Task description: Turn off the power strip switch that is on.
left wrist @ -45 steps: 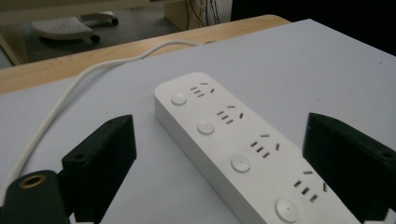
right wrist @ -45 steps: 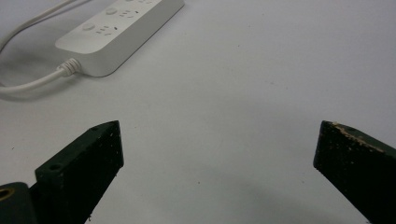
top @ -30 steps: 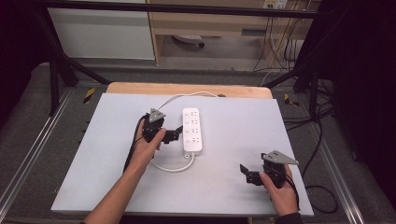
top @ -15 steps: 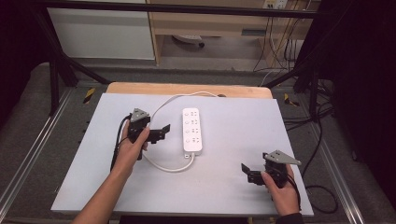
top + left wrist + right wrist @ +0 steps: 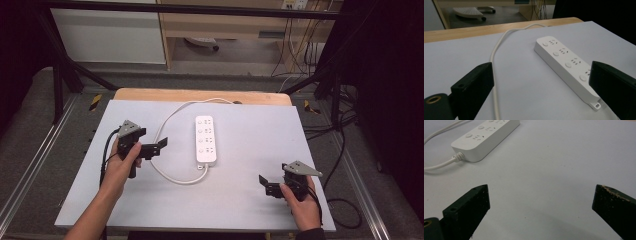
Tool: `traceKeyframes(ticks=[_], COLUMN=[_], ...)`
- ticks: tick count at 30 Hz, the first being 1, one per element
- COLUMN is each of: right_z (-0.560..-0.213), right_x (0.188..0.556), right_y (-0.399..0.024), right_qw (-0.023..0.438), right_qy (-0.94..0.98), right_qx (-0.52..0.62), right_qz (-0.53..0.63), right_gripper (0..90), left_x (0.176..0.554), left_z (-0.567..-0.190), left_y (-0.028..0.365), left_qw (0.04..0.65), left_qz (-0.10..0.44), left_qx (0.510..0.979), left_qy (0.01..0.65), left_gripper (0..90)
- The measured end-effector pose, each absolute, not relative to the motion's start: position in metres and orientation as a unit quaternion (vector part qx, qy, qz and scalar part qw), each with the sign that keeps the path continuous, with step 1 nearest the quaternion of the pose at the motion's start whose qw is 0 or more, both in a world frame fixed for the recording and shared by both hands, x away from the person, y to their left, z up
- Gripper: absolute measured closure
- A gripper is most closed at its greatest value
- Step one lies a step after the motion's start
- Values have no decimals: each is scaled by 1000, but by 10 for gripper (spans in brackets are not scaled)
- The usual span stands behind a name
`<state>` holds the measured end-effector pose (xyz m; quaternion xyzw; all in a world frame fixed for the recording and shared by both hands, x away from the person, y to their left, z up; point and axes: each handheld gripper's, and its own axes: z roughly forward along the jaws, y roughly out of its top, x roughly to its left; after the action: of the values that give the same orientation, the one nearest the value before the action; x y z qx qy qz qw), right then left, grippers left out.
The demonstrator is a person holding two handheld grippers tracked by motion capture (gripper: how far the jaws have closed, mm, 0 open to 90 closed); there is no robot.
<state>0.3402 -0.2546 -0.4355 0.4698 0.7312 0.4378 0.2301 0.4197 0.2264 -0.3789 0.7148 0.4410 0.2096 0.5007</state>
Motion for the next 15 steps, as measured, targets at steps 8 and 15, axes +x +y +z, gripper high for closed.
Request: traceKeyframes(ticks=[8,15], right_z=[-436,-436], right_x=[340,341], right_y=[-255,-254], right_qw=[230,229], right_qy=[731,732], right_qx=[470,470], right_qz=[438,437], right_gripper=[20,21], left_x=[402,386], left_z=[-378,-379], left_y=[249,268], left_qw=[505,506], left_qz=[209,211], left_qx=[710,707], left_qy=[444,446], left_gripper=[59,59])
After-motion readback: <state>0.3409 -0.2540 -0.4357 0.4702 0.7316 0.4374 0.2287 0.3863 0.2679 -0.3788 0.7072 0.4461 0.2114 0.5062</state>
